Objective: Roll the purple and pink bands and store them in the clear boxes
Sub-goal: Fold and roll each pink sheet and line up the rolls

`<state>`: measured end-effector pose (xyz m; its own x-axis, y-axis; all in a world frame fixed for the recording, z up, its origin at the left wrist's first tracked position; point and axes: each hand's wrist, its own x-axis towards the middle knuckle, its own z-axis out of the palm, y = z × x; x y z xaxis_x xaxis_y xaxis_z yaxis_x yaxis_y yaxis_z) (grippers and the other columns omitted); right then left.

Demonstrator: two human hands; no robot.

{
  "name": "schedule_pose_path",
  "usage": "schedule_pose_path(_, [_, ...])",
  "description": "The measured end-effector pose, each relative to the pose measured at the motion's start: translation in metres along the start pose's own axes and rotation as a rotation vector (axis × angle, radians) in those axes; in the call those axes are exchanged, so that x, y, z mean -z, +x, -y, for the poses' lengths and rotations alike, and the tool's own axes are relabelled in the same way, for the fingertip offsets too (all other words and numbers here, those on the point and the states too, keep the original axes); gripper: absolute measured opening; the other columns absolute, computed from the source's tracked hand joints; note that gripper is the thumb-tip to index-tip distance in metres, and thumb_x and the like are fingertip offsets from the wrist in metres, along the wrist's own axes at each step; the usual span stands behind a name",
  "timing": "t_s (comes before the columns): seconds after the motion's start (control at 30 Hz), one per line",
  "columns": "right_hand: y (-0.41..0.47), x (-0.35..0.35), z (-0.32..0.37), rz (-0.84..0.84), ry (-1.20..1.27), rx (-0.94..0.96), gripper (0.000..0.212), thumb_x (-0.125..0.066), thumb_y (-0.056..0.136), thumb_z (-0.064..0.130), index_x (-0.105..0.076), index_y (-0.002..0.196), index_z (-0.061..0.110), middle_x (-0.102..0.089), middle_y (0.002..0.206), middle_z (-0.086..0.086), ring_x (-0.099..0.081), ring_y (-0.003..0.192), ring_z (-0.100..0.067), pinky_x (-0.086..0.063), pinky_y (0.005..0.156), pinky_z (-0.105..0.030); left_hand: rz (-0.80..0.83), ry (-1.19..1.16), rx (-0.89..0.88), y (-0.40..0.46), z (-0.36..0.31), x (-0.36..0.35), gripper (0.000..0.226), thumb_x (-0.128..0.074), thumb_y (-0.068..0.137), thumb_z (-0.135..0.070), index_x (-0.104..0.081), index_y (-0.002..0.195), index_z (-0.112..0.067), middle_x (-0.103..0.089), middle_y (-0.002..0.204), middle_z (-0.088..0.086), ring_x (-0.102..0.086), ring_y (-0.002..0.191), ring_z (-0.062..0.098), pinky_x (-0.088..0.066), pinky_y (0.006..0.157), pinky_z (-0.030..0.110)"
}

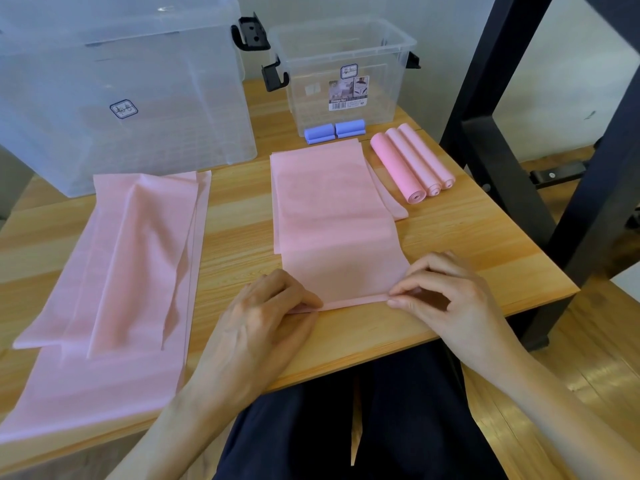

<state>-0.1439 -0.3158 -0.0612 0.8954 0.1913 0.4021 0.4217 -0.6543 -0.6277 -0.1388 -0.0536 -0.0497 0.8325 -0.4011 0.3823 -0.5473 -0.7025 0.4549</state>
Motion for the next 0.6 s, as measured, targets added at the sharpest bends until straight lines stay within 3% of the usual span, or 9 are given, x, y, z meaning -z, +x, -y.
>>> schedule_pose_path(0.2, [0.007,0.005,0.006,0.129,-0.085,-0.068,0.029,-0.05,0.09,0.053,-0.064,0.081,0.03,-0.052,0.084,0.017,-0.046,0.092,-0.007,-0.033,0.085,-0.02,0.062,-0.06,0.092,0.006,-0.001,0.006,0.015,-0.056,0.094,-0.042,-0.068,0.09,-0.035,-0.057,0.087,-0.021,-0.055,0.084,0.009,-0.042,0.078,0.02])
schedule_pose_path(0.33, [0.011,0.013,0.014,0.228,-0.109,-0.137,0.025,-0.054,0.084,0.051,-0.064,0.079,0.028,-0.054,0.081,0.015,-0.044,0.093,-0.004,-0.029,0.085,-0.015,0.119,-0.136,0.18,0.007,-0.003,0.01,0.009,-0.06,0.087,-0.035,-0.067,0.083,-0.038,-0.06,0.085,-0.019,-0.056,0.088,0.01,-0.04,0.075,0.012])
schedule_pose_path(0.47, [0.012,0.008,0.015,0.129,-0.123,-0.138,0.017,-0.064,0.079,0.045,-0.061,0.075,0.028,-0.054,0.079,0.015,-0.046,0.09,-0.004,-0.033,0.082,-0.017,0.059,-0.085,0.198,0.008,-0.003,0.007,0.014,-0.069,0.081,-0.025,-0.064,0.078,-0.038,-0.059,0.077,-0.017,-0.056,0.087,0.006,-0.04,0.074,0.009])
schedule_pose_path(0.6, [0.008,0.006,0.005,0.071,-0.114,-0.036,0.025,-0.065,0.084,0.046,-0.067,0.076,0.022,-0.053,0.08,0.015,-0.048,0.086,-0.01,-0.036,0.08,-0.018,0.032,-0.028,0.124,0.006,0.003,0.006,0.02,-0.074,0.083,-0.019,-0.063,0.08,-0.035,-0.055,0.078,-0.021,-0.055,0.081,0.005,-0.041,0.075,0.015])
